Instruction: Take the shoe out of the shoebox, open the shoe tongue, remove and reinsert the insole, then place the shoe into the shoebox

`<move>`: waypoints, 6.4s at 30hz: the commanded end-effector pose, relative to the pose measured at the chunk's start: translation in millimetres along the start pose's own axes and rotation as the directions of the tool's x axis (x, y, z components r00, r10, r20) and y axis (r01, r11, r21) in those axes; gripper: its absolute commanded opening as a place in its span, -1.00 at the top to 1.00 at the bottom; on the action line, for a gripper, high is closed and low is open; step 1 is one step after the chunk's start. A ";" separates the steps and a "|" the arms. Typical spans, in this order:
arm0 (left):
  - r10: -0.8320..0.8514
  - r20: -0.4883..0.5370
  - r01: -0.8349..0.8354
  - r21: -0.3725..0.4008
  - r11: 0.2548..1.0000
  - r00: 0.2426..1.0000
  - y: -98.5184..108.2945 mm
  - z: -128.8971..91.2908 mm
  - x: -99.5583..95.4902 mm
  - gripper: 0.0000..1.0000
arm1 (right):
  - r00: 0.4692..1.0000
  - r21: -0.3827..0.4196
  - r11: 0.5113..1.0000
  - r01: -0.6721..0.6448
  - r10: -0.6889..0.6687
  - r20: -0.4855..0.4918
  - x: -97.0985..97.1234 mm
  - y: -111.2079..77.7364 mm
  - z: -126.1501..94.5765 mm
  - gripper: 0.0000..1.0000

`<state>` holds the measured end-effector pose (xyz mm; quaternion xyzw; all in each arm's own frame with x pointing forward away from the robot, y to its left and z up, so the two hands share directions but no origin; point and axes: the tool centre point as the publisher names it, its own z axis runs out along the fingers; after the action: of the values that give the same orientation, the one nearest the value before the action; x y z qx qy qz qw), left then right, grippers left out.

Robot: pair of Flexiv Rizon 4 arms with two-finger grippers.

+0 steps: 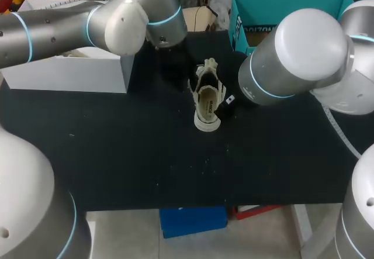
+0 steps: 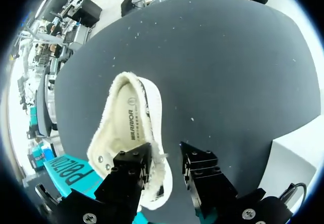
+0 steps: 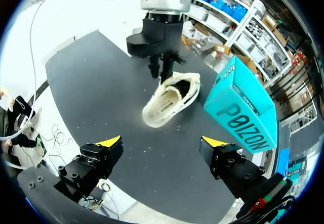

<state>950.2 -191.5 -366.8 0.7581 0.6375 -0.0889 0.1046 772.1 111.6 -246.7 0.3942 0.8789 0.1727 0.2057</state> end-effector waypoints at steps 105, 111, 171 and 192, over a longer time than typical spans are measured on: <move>-0.828 0.327 0.885 -0.265 0.383 0.456 28.4 -291.6 223.5 1.00 | 1.000 -0.002 1.000 -0.001 0.001 -0.002 0.1 -0.7 0.7 -1.00; -0.843 0.335 0.902 -0.255 0.349 0.421 29.2 -284.2 251.3 1.00 | 1.000 -0.002 1.000 -0.001 0.001 -0.002 0.1 -0.7 0.7 -1.00; -0.925 0.346 0.957 -0.284 0.056 0.157 111.3 -245.7 345.1 1.00 | 1.000 -0.002 1.000 -0.001 0.001 -0.002 0.1 -0.7 0.7 -1.00; -0.941 0.332 0.940 -0.337 -0.055 0.064 173.2 -151.4 379.6 1.00 | 1.000 -0.002 1.000 -0.001 0.001 -0.002 0.1 -0.7 0.7 -1.00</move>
<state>1174.7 185.8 -296.5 0.0617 0.9787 0.0196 0.1949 772.2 111.6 -246.7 0.3942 0.8789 0.1727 0.2057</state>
